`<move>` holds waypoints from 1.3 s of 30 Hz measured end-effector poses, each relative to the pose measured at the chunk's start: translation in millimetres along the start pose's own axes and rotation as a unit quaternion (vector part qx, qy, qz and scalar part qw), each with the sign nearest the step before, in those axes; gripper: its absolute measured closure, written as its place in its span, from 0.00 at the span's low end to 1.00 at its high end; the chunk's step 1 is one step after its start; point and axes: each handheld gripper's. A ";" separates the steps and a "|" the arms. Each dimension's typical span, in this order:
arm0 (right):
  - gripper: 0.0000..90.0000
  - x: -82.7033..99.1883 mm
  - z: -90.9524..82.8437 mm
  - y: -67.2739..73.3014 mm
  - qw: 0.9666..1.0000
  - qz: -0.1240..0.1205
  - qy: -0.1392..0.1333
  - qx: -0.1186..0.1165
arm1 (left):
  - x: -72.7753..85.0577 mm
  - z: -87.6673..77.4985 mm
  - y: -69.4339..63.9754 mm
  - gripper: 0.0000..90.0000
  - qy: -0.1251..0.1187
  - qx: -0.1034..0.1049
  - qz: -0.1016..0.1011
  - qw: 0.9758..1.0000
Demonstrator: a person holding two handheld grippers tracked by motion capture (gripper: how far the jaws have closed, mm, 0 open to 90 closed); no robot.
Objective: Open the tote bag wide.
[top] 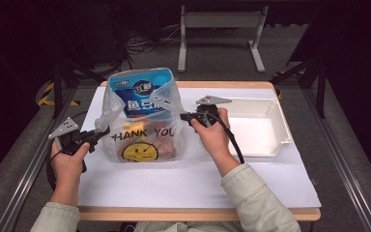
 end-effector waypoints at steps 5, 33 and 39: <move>1.00 -3.9 3.6 -0.3 1.000 0.010 -0.004 0.001 | -2.7 0.1 1.1 0.97 -0.007 -0.004 -0.004 1.000; 1.00 22.2 21.6 -6.0 0.997 0.032 0.072 0.005 | 14.0 16.3 13.1 0.99 0.037 -0.004 -0.034 0.999; 1.00 23.9 19.5 -4.0 0.997 0.030 0.068 -0.004 | 15.3 15.6 14.4 0.99 0.045 -0.007 -0.044 0.998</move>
Point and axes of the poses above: each handheld gripper's, and its own axes: z roughly forward along the jaws, x roughly out of its underside, y roughly to its left, and after that the axes turned 3 degrees about x, right-handed
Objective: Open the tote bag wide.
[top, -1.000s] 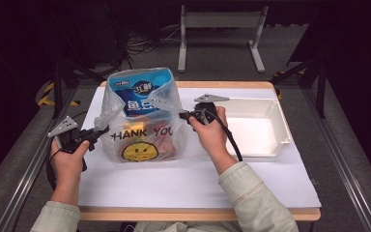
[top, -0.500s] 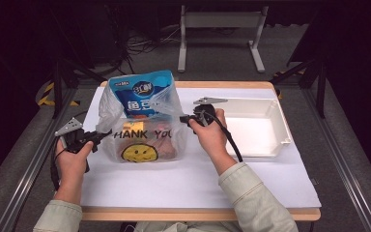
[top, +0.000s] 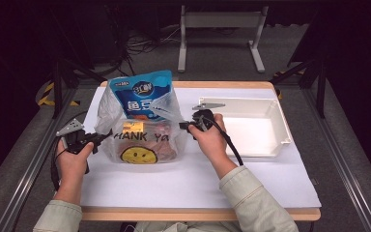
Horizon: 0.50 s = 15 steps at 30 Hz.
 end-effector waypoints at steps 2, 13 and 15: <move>1.00 -1.1 -1.6 1.7 1.000 -0.002 -0.008 -0.003 | 1.4 0.3 1.9 0.99 0.007 -0.001 -0.005 1.000; 1.00 -2.2 -1.3 6.9 1.000 -0.011 -0.015 -0.011 | 12.0 0.6 9.2 0.99 0.032 0.008 -0.045 0.998; 1.00 -1.5 -1.0 6.6 1.000 -0.011 -0.013 -0.010 | 12.7 -1.5 9.6 0.99 0.033 0.009 -0.043 0.998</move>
Point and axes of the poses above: each handheld gripper's, and its own axes: z roughly forward along the jaws, x roughly out of its underside, y roughly to its left, and after that the axes turned 3 degrees about x, right-handed
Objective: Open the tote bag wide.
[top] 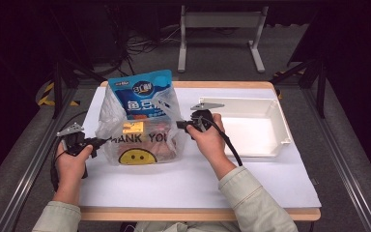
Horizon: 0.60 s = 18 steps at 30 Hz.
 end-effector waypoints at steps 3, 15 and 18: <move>1.00 4.1 -0.5 -2.0 1.000 0.004 0.011 0.003 | 0.1 -4.9 -0.5 0.99 -0.002 0.002 0.001 1.000; 1.00 10.1 -12.1 -3.3 1.000 0.004 0.014 0.001 | -21.0 -28.6 -29.3 0.20 -0.045 -0.029 0.098 0.994; 1.00 9.5 -14.2 -2.9 1.000 0.001 0.014 0.002 | -35.8 -43.7 -44.3 0.14 -0.088 -0.053 0.130 0.986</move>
Point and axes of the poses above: each handheld gripper's, and its own axes: z roughly forward along the jaws, x roughly out of its underside, y roughly to its left, and after that the axes turned 3 degrees about x, right-handed
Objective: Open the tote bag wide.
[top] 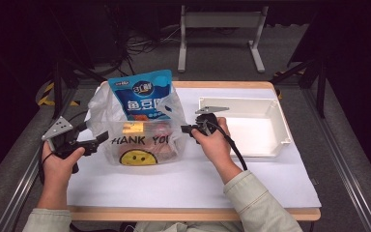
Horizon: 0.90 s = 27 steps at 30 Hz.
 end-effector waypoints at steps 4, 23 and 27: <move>1.00 -0.3 -0.9 0.0 1.000 0.000 -0.001 0.001 | -12.8 -7.8 -7.7 0.13 -0.022 -0.008 0.019 1.000; 0.99 -2.1 -5.0 5.1 1.000 -0.008 -0.011 -0.011 | -46.5 -0.5 -15.8 0.83 -0.039 -0.004 0.067 0.997; 0.99 -0.2 -5.6 5.3 1.000 -0.008 -0.010 -0.011 | -38.7 -1.4 -11.0 0.99 -0.027 -0.020 0.045 0.998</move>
Point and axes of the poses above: each handheld gripper's, and its own axes: z roughly forward along the jaws, x roughly out of its underside, y roughly to its left, and after that the axes turned 3 degrees about x, right-handed
